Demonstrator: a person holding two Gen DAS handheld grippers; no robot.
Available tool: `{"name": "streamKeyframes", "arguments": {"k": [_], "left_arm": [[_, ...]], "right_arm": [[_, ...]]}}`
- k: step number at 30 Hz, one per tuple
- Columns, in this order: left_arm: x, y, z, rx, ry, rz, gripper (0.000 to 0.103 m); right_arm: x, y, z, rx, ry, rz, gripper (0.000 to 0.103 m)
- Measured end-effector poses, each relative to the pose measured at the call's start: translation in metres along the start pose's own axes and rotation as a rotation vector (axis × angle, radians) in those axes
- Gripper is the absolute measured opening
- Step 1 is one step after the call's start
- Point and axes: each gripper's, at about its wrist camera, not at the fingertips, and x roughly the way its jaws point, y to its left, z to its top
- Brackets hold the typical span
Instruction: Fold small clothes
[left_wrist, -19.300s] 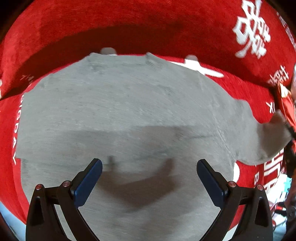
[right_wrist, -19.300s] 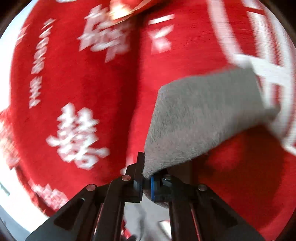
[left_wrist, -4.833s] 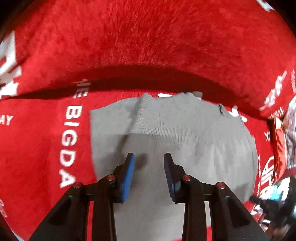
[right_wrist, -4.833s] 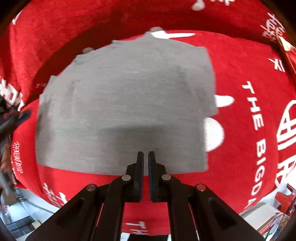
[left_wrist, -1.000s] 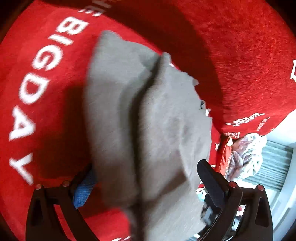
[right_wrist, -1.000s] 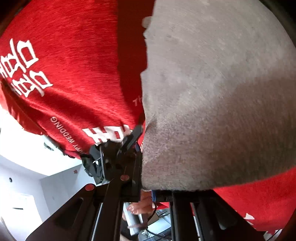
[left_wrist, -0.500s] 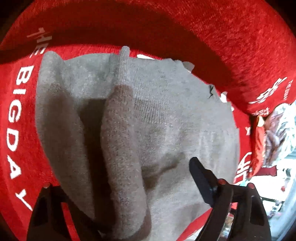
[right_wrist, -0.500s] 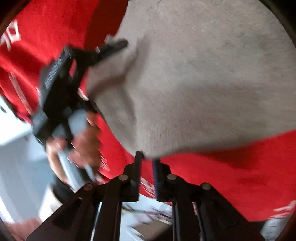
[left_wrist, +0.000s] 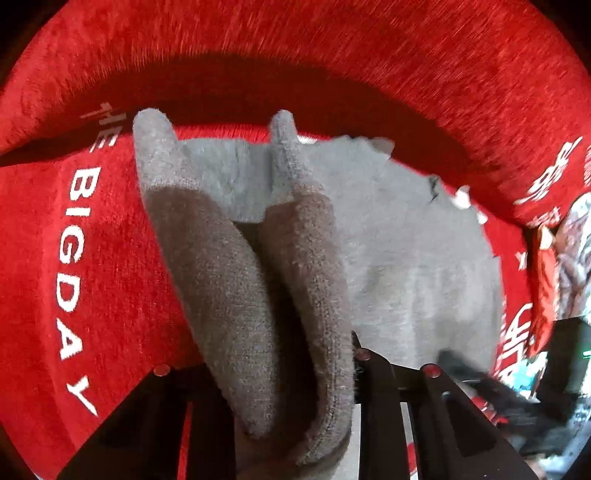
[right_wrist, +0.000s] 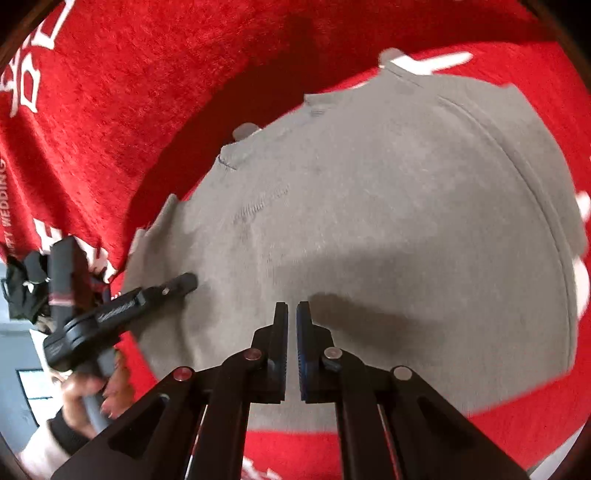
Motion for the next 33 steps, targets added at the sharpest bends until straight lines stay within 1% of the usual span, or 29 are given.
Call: {"name": "streamKeyframes", "arguments": {"k": [1,2,4,6,10,11,13,14,16,17,18,19,21,22,23,25,26,27,28,29,30,31,32,33], "left_arm": [[-0.006,-0.002,0.000,-0.009,-0.016,-0.021,0.025],[-0.016,-0.007,0.000,-0.015,-0.038,-0.051,0.025],[-0.029,-0.023,0.003,-0.003,-0.067,-0.101,0.023],[-0.038,-0.045,0.004,0.030,-0.082,-0.117,0.023],[-0.049,-0.101,0.006,0.117,-0.110,-0.169,0.023],[-0.050,-0.121,0.006,0.145,-0.116,-0.191,0.023],[-0.047,-0.149,0.007,0.179,-0.111,-0.216,0.023],[-0.040,-0.172,0.007,0.212,-0.105,-0.219,0.023],[-0.025,-0.206,0.005,0.252,-0.088,-0.217,0.023],[-0.012,-0.226,0.004,0.269,-0.066,-0.223,0.023],[-0.001,-0.239,0.002,0.284,-0.050,-0.228,0.023],[0.011,-0.251,0.000,0.298,-0.033,-0.225,0.023],[0.040,-0.279,-0.008,0.344,0.001,-0.183,0.023],[0.055,-0.289,-0.011,0.366,0.020,-0.153,0.023],[0.069,-0.294,-0.014,0.384,0.040,-0.118,0.023],[0.084,-0.302,-0.019,0.404,0.060,-0.078,0.023],[0.087,-0.302,-0.023,0.415,0.064,-0.055,0.024],[0.087,-0.304,-0.025,0.429,0.061,-0.042,0.027],[0.085,-0.304,-0.027,0.444,0.056,-0.034,0.040],[0.081,-0.308,-0.029,0.464,0.048,-0.036,0.051],[0.073,-0.308,-0.030,0.477,0.031,-0.043,0.068],[0.066,-0.314,-0.033,0.499,0.001,-0.049,0.071],[0.059,-0.322,-0.036,0.531,-0.023,-0.058,0.071],[0.054,-0.330,-0.037,0.560,-0.030,-0.067,0.071]], "right_arm": [[0.013,-0.007,-0.002,-0.014,0.029,-0.027,0.005],[0.021,-0.010,-0.004,-0.012,0.046,-0.029,0.003],[0.023,-0.014,-0.010,-0.025,0.019,-0.010,0.001],[0.021,-0.018,-0.012,-0.035,0.024,0.002,0.001],[0.020,-0.036,-0.008,0.025,0.062,0.092,0.001],[0.018,-0.041,-0.007,0.046,0.072,0.120,0.001],[0.008,-0.057,-0.007,0.095,0.078,0.167,0.001],[-0.002,-0.068,-0.007,0.120,0.062,0.182,0.001],[-0.024,-0.095,-0.009,0.172,0.013,0.215,0.002],[-0.034,-0.109,-0.009,0.200,-0.010,0.223,0.002],[-0.042,-0.122,-0.009,0.225,-0.028,0.229,0.003],[-0.051,-0.139,-0.009,0.256,-0.047,0.242,0.004],[-0.061,-0.172,-0.010,0.318,-0.067,0.271,0.004],[-0.061,-0.182,-0.011,0.336,-0.066,0.276,0.004],[-0.060,-0.194,-0.011,0.356,-0.061,0.283,0.004],[-0.055,-0.208,-0.014,0.384,-0.050,0.302,0.004],[-0.051,-0.214,-0.016,0.398,-0.047,0.332,0.004],[-0.046,-0.216,-0.012,0.404,-0.048,0.345,0.004],[-0.046,-0.221,-0.012,0.406,-0.050,0.361,0.004],[-0.046,-0.224,-0.012,0.406,-0.051,0.370,0.004],[-0.046,-0.228,-0.011,0.409,-0.051,0.379,0.004],[-0.045,-0.231,-0.008,0.416,-0.050,0.392,0.004],[-0.039,-0.231,-0.009,0.423,-0.051,0.400,0.004],[-0.042,-0.240,-0.010,0.430,-0.054,0.407,0.004]]}}
